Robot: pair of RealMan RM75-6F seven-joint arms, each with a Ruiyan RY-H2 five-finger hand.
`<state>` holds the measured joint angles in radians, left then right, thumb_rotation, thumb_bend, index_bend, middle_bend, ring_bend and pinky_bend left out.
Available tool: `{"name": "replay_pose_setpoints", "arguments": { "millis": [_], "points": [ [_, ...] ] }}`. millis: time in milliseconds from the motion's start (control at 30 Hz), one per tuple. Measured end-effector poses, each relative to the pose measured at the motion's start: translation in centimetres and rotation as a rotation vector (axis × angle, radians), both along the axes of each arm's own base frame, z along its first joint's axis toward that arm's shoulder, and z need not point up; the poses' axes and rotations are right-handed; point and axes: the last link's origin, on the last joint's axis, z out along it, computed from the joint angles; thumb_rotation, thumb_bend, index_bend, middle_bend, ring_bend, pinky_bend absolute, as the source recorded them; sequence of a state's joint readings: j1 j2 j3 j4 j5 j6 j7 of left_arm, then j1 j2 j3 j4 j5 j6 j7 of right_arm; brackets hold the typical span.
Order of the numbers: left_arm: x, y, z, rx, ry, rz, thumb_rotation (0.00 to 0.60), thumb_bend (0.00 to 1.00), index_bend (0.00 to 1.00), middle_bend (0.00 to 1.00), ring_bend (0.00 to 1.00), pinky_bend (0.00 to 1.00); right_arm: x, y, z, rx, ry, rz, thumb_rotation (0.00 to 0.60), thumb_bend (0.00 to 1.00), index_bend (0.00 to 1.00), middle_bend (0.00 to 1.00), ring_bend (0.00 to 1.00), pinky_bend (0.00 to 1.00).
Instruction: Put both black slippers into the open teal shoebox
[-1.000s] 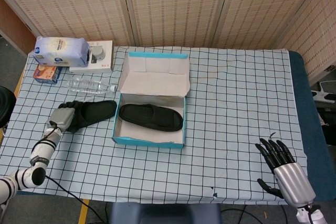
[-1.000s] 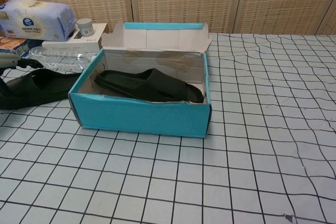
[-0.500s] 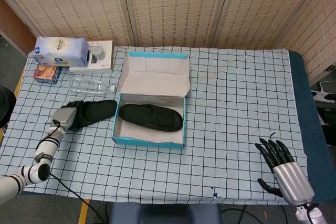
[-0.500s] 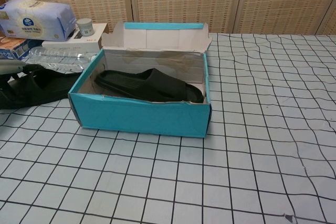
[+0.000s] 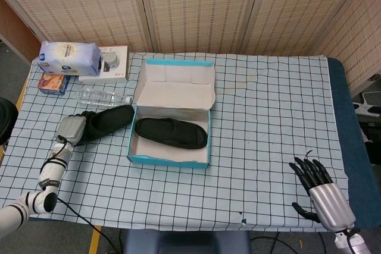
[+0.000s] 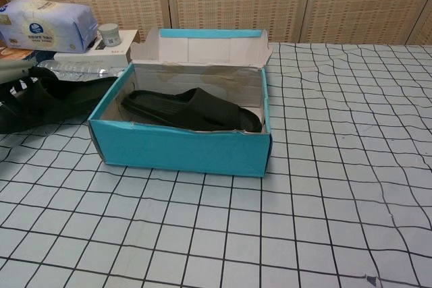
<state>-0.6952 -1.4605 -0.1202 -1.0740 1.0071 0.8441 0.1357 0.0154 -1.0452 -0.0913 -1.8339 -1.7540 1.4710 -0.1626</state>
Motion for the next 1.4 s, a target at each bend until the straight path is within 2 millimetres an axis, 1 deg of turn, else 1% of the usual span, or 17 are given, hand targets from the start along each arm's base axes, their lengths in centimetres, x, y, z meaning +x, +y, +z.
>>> {"name": "replay_pose_setpoints", "arguments": {
  "millis": [67, 300, 400, 567, 667, 767, 867, 900, 1000, 1033, 1100, 1233, 1400],
  "points": [
    [0.3, -0.2, 0.6, 0.017, -0.008, -0.021, 0.6, 0.43, 0.53, 0.64, 0.58, 0.53, 0.0, 0.0, -0.1, 0.004, 0.0, 0.0, 0.577, 0.14, 0.0, 0.0, 0.0, 0.0],
    [1.1, -0.8, 3.5, 0.091, -0.031, -0.069, 0.6, 0.44, 0.54, 0.65, 0.58, 0.53, -0.1, -0.2, -0.7, 0.023, 0.001, -0.002, 0.576, 0.14, 0.0, 0.0, 0.0, 0.0],
    [1.6, -0.8, 4.5, 0.127, -0.006, -0.106, 0.6, 0.44, 0.54, 0.65, 0.58, 0.53, -0.2, -0.4, -0.9, 0.032, 0.002, -0.005, 0.577, 0.14, 0.0, 0.0, 0.0, 0.0],
    [3.6, -1.1, 5.0, 0.158, -0.005, -0.18, 0.6, 0.44, 0.55, 0.65, 0.58, 0.53, -0.3, -0.5, -1.3, 0.041, 0.0, -0.01, 0.575, 0.14, 0.0, 0.0, 0.0, 0.0],
    [5.5, -1.4, 4.9, 0.155, -0.03, -0.235, 0.6, 0.44, 0.55, 0.65, 0.58, 0.53, -0.6, -0.7, -1.6, 0.052, 0.001, -0.019, 0.577, 0.14, 0.0, 0.0, 0.0, 0.0],
    [8.2, -2.3, 4.5, 0.109, -0.083, -0.291, 0.6, 0.44, 0.55, 0.65, 0.58, 0.53, -0.9, -0.8, -1.7, 0.057, -0.003, -0.025, 0.577, 0.14, 0.0, 0.0, 0.0, 0.0],
    [11.7, -3.8, 3.8, 0.039, -0.145, -0.344, 0.6, 0.44, 0.55, 0.65, 0.58, 0.54, -1.1, -0.9, -1.6, 0.061, -0.008, -0.028, 0.576, 0.14, 0.0, 0.0, 0.0, 0.0],
    [13.3, -4.3, 3.6, 0.01, -0.164, -0.368, 0.6, 0.44, 0.55, 0.65, 0.58, 0.54, -1.2, -0.9, -1.6, 0.061, -0.012, -0.029, 0.577, 0.14, 0.0, 0.0, 0.0, 0.0],
    [17.2, -5.5, 3.0, -0.063, -0.191, -0.413, 0.6, 0.44, 0.55, 0.65, 0.58, 0.55, -1.4, -1.0, -1.3, 0.053, -0.023, -0.027, 0.578, 0.14, 0.0, 0.0, 0.0, 0.0],
    [18.0, -5.6, 2.9, -0.083, -0.194, -0.415, 0.6, 0.44, 0.55, 0.65, 0.58, 0.55, -1.4, -1.0, -1.2, 0.049, -0.024, -0.025, 0.577, 0.14, 0.0, 0.0, 0.0, 0.0],
    [19.4, -5.6, 2.7, -0.127, -0.206, -0.396, 0.6, 0.44, 0.55, 0.65, 0.59, 0.55, -1.4, -0.9, -0.9, 0.042, -0.027, -0.02, 0.576, 0.14, 0.0, 0.0, 0.0, 0.0],
    [21.0, -4.9, 2.2, -0.217, -0.235, -0.309, 0.6, 0.45, 0.55, 0.66, 0.59, 0.56, -1.6, -0.8, -0.5, 0.032, -0.035, -0.02, 0.577, 0.14, 0.0, 0.0, 0.0, 0.0],
    [23.4, -4.2, 1.1, -0.343, -0.265, -0.189, 0.6, 0.48, 0.55, 0.66, 0.6, 0.57, -1.7, -0.8, -0.2, 0.024, -0.042, -0.02, 0.576, 0.14, 0.0, 0.0, 0.0, 0.0]
  ]
}}
